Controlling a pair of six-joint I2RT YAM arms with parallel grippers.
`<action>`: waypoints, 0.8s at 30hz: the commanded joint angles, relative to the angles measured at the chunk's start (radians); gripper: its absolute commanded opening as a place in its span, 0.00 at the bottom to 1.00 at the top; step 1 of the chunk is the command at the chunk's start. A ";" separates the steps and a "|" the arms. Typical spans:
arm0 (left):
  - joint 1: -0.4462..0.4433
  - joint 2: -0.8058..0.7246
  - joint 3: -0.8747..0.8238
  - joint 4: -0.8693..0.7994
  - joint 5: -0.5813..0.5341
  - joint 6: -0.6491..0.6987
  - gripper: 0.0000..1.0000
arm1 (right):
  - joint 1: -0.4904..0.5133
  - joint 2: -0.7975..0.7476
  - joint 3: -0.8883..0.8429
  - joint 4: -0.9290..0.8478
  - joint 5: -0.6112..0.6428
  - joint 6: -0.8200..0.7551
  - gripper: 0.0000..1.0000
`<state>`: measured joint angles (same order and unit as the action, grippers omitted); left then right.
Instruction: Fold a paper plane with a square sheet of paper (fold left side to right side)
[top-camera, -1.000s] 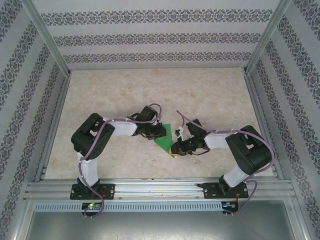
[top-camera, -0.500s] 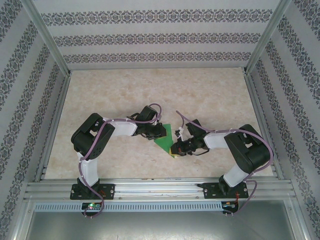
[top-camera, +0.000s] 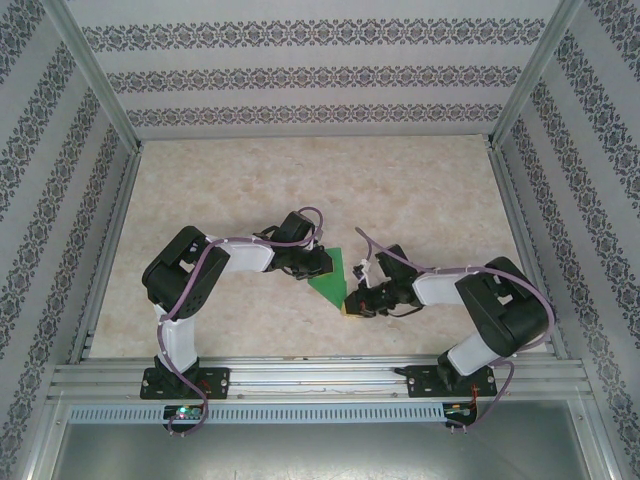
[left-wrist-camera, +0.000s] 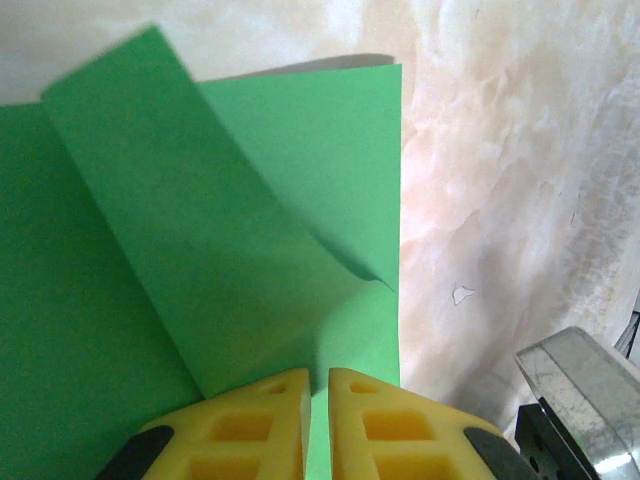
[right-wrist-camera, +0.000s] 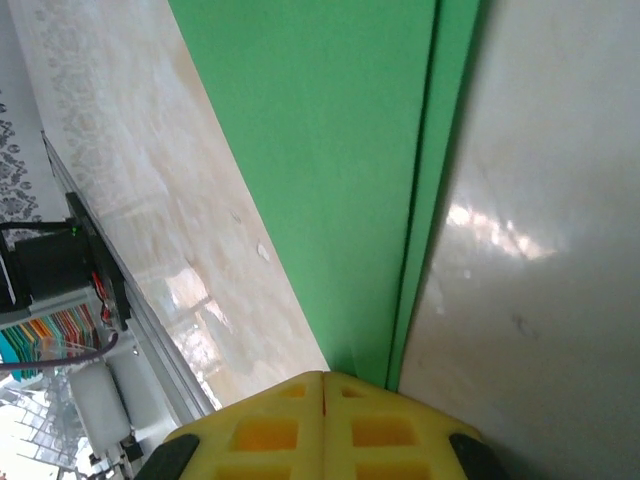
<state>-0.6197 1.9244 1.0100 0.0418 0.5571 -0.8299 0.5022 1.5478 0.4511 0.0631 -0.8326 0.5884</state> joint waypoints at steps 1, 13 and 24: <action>0.017 0.046 -0.037 -0.085 -0.058 0.016 0.15 | 0.019 -0.022 -0.035 -0.137 0.002 -0.011 0.00; 0.015 0.035 -0.038 -0.079 -0.053 0.017 0.15 | -0.032 -0.225 0.043 -0.099 -0.055 0.006 0.00; 0.012 0.038 -0.035 -0.073 -0.049 0.015 0.15 | -0.005 -0.015 0.153 0.033 0.122 0.048 0.00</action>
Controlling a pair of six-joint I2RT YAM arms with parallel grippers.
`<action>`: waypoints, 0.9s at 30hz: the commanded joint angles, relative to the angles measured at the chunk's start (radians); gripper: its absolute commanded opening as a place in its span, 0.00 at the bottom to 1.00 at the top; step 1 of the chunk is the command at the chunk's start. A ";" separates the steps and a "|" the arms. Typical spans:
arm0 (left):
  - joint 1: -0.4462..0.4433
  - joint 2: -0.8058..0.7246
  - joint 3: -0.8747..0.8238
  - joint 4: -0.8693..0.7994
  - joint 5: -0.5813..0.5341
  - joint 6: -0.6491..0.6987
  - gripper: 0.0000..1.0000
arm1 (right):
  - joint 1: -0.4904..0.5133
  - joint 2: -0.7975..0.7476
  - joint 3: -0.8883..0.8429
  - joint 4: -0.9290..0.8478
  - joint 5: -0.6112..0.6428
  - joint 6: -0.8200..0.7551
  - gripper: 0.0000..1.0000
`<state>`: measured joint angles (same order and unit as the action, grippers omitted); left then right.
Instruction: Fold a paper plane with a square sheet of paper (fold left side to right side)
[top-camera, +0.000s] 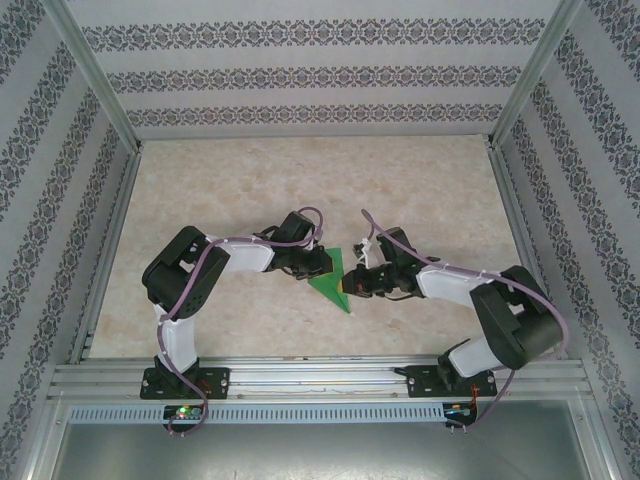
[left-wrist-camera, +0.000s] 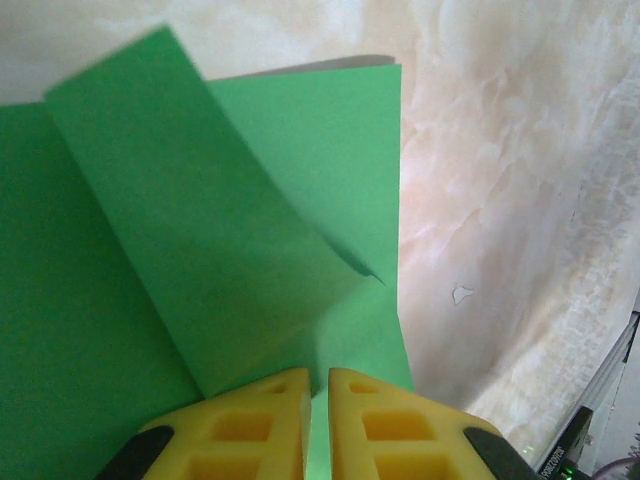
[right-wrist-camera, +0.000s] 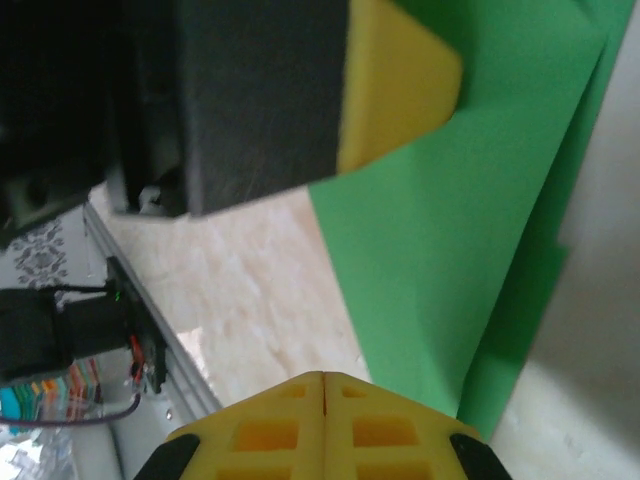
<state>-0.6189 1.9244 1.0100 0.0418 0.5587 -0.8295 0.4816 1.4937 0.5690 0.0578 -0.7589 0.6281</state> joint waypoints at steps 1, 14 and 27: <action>0.011 0.038 -0.034 -0.074 -0.050 0.014 0.15 | 0.018 0.055 0.038 0.037 0.053 0.009 0.00; 0.010 0.032 -0.024 -0.080 -0.048 0.023 0.15 | 0.038 0.143 0.038 -0.049 0.122 -0.004 0.00; 0.011 -0.063 -0.023 0.009 -0.018 0.032 0.21 | 0.081 0.186 0.049 -0.233 0.314 -0.027 0.00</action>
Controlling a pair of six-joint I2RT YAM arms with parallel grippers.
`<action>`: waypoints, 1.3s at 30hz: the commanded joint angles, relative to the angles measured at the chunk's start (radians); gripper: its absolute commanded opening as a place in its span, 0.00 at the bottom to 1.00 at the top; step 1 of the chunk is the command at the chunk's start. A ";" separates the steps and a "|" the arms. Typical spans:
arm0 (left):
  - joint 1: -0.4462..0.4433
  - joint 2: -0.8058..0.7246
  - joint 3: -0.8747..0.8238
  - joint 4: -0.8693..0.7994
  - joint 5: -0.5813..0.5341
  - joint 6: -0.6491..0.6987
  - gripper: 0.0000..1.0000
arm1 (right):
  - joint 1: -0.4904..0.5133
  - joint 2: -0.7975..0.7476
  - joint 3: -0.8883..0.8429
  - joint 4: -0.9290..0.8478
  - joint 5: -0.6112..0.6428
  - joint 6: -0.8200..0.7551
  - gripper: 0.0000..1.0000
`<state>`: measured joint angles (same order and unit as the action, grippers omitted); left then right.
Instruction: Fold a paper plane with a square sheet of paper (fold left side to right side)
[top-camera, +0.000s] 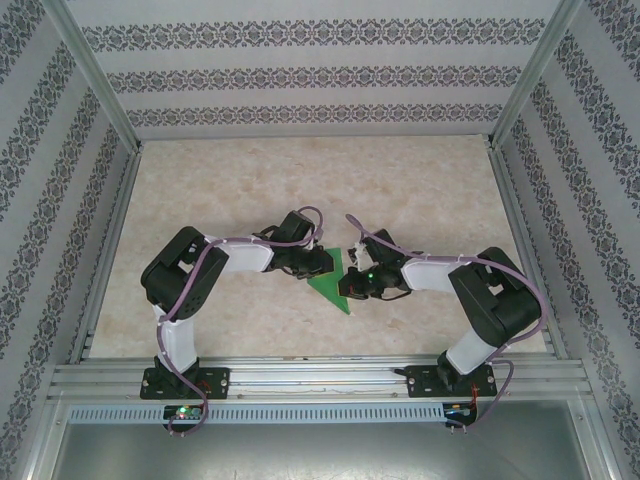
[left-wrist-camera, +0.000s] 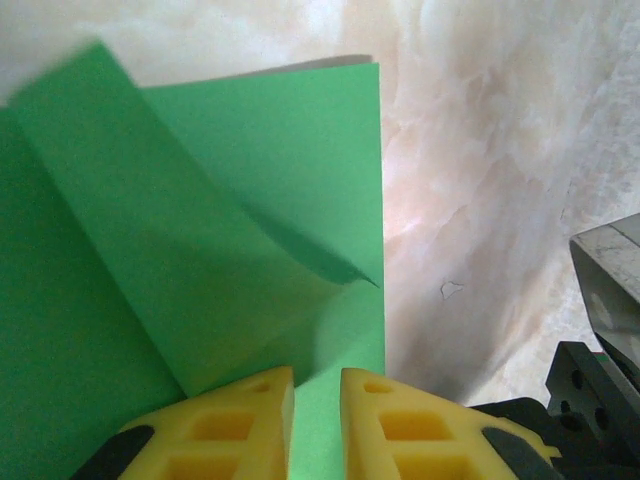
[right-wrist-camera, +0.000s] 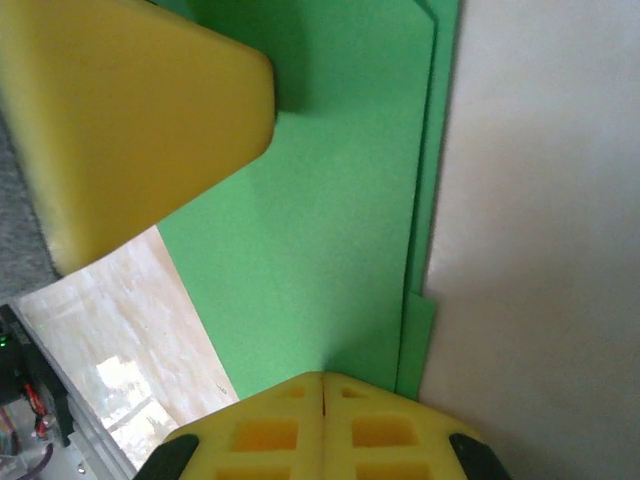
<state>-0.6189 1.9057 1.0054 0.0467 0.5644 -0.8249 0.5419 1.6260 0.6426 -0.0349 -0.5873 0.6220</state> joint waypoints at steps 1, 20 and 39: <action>0.011 -0.053 -0.022 0.016 -0.022 0.026 0.21 | 0.025 0.056 -0.023 -0.144 0.152 -0.019 0.00; 0.057 0.056 0.028 0.014 -0.018 0.091 0.17 | 0.051 0.089 0.023 -0.256 0.240 -0.056 0.00; 0.175 0.130 0.162 -0.106 -0.067 0.211 0.16 | 0.061 0.122 0.028 -0.292 0.253 -0.072 0.00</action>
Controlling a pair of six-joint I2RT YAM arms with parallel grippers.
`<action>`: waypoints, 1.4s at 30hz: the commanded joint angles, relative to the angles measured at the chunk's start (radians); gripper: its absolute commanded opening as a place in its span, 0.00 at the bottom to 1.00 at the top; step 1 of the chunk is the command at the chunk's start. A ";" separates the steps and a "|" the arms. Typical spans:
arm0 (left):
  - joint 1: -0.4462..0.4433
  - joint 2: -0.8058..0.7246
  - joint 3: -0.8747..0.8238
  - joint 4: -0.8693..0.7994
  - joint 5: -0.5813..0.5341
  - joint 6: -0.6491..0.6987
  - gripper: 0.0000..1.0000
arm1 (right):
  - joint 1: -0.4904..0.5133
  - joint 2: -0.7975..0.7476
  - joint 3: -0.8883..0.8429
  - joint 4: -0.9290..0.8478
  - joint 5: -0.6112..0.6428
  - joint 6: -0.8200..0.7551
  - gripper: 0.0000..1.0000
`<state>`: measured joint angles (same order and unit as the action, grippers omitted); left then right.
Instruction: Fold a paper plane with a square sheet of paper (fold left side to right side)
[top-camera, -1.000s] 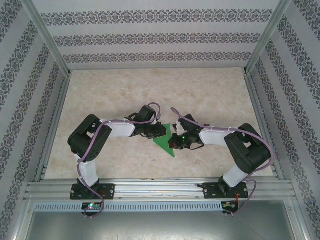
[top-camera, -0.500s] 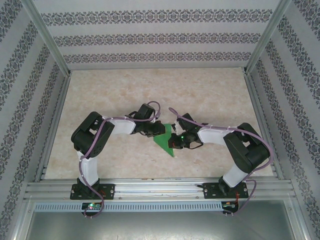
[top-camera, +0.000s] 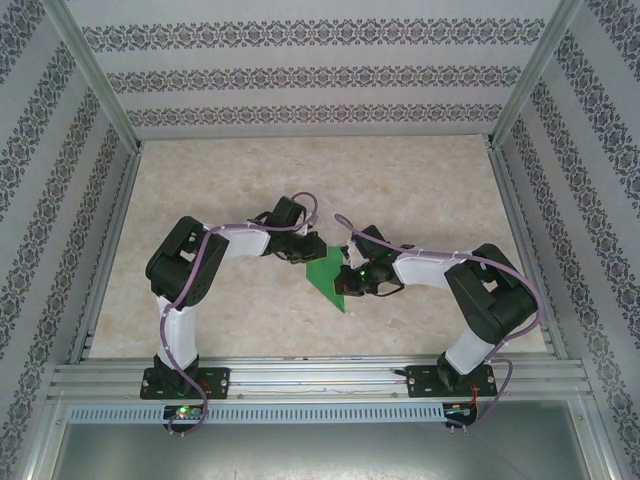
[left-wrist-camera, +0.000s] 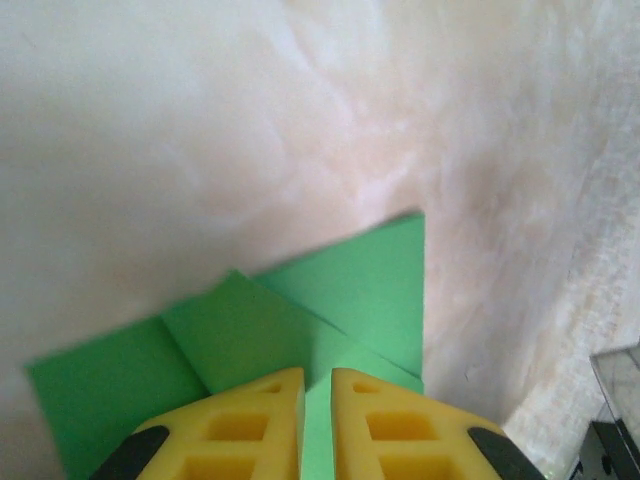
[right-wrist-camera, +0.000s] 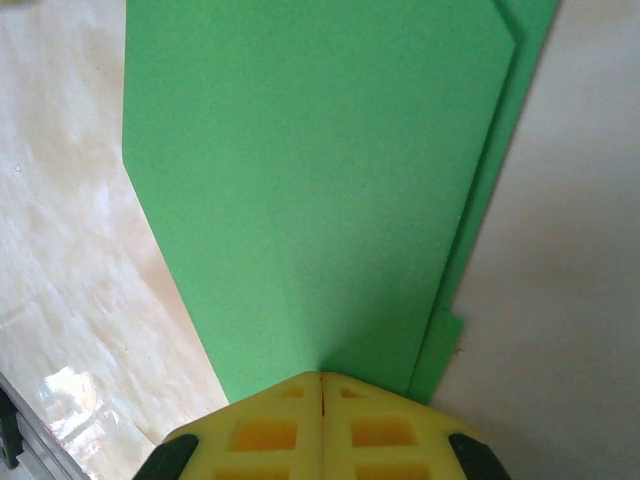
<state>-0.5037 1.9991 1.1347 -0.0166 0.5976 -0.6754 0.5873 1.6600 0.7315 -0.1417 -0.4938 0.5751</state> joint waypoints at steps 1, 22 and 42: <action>0.067 0.043 0.047 -0.051 -0.103 0.067 0.16 | 0.016 0.088 -0.061 -0.186 0.159 -0.025 0.00; 0.081 -0.201 -0.028 -0.071 -0.067 0.141 0.16 | -0.052 0.031 -0.051 -0.162 0.109 -0.088 0.00; -0.039 -0.051 -0.052 0.046 -0.010 0.042 0.15 | -0.073 0.025 -0.028 -0.160 0.050 -0.122 0.00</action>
<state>-0.5396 1.9324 1.0527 0.0151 0.6018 -0.6289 0.5316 1.6520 0.7330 -0.1730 -0.5247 0.4713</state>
